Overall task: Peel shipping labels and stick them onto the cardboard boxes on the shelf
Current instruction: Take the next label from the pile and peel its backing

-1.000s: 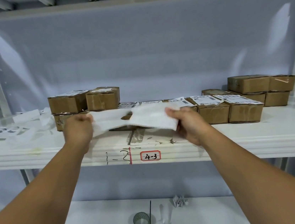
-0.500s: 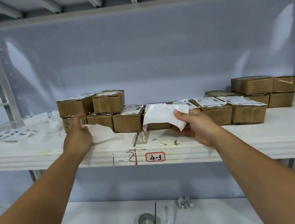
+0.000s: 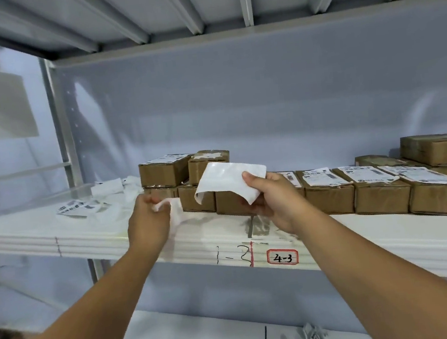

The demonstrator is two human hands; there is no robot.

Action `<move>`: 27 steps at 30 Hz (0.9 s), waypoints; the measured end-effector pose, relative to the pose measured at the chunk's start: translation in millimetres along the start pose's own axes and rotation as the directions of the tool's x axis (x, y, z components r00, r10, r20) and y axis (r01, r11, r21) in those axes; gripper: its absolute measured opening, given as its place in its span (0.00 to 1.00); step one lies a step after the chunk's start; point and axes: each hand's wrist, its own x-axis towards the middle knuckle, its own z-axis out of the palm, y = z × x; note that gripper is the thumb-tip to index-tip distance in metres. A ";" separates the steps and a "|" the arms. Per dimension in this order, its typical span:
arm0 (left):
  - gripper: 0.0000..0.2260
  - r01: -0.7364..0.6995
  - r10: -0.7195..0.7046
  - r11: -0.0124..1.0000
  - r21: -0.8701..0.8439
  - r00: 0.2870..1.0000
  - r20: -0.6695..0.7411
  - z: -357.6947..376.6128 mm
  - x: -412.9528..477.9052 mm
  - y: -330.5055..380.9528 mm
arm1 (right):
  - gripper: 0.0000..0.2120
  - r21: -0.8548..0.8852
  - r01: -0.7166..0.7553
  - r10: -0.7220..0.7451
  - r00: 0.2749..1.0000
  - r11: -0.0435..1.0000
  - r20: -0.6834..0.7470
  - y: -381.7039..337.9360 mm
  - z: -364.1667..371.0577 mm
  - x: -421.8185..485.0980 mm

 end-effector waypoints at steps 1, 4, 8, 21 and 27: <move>0.06 0.016 -0.017 0.999 -0.029 0.998 -0.054 -6.4 2.4 -3.2 | 0.04 0.017 -0.013 0.013 1.000 1.000 0.009 1.5 8.3 5.7; 0.10 -0.013 0.008 0.999 -0.038 0.993 -0.121 -25.0 15.9 -16.2 | 0.03 0.039 -0.054 0.050 0.995 0.998 0.083 7.5 31.7 17.1; 0.17 -0.023 0.009 0.997 -0.078 0.983 -0.186 -45.6 37.7 -28.9 | 0.08 -0.024 -0.075 0.078 0.981 0.997 0.177 21.7 67.9 30.2; 0.33 -0.152 0.117 0.915 0.373 0.986 0.115 -42.1 96.3 -51.2 | 0.32 -0.071 -0.049 0.057 0.991 0.996 0.123 57.9 100.0 61.4; 0.33 -0.170 0.154 0.953 0.250 0.985 0.083 -49.0 89.8 -46.9 | 0.30 -0.143 0.026 -0.019 0.999 0.989 0.049 60.0 100.9 60.5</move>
